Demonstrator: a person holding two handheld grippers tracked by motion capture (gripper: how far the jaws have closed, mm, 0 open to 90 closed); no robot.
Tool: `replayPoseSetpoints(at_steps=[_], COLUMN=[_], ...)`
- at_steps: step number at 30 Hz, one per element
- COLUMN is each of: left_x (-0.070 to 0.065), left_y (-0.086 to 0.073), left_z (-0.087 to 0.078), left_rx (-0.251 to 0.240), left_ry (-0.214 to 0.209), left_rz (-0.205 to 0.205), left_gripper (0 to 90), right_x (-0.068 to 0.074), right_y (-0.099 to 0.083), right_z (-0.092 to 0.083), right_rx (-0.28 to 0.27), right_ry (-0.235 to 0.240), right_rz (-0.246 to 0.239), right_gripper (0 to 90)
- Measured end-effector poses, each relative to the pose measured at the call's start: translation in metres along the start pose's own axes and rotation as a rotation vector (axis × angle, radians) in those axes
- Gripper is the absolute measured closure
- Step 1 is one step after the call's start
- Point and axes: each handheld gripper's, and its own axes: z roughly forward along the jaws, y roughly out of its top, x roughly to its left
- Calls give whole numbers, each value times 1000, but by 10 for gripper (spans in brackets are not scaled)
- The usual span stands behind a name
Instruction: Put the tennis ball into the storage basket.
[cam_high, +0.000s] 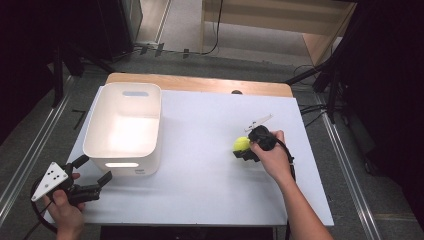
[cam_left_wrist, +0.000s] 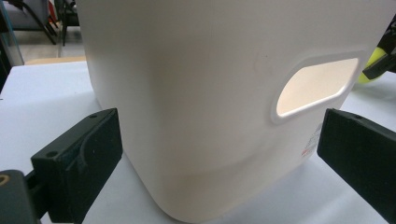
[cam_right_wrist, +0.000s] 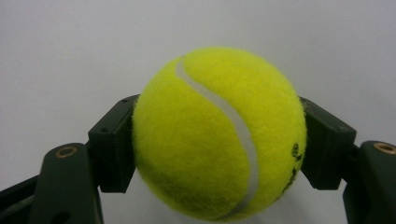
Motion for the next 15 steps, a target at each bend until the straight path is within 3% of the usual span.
replayPoseSetpoints(at_steps=[15], left_x=[0], left_y=[0], left_z=[0], left_rx=[0], left_ry=[-1], left_rz=[2], left_gripper=[2], right_x=[4], right_y=[12], right_z=[-1], right_rx=[-15], right_ry=[26], right_rz=[-8], right_gripper=[238])
